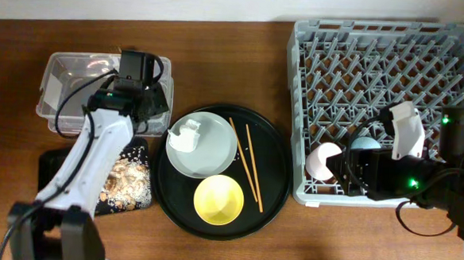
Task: Sort waste into correct bins and load items into the dishwasher rack
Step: 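Tip the white plate's wrapper and tissue into the clear bin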
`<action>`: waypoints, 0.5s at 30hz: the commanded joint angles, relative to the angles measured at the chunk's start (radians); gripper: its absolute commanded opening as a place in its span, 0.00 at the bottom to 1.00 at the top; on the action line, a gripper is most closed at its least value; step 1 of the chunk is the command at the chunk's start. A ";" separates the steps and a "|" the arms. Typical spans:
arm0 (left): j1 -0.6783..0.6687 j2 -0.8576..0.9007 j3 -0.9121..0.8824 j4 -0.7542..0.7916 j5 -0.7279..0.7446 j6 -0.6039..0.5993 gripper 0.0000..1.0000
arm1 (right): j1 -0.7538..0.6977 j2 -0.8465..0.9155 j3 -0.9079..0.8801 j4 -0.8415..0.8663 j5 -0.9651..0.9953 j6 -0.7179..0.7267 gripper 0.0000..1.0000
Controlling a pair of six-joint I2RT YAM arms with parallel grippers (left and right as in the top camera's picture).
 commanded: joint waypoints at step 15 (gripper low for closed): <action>-0.295 0.264 -0.002 -0.016 -0.138 0.232 0.54 | 0.006 0.001 0.002 -0.005 -0.002 0.007 0.91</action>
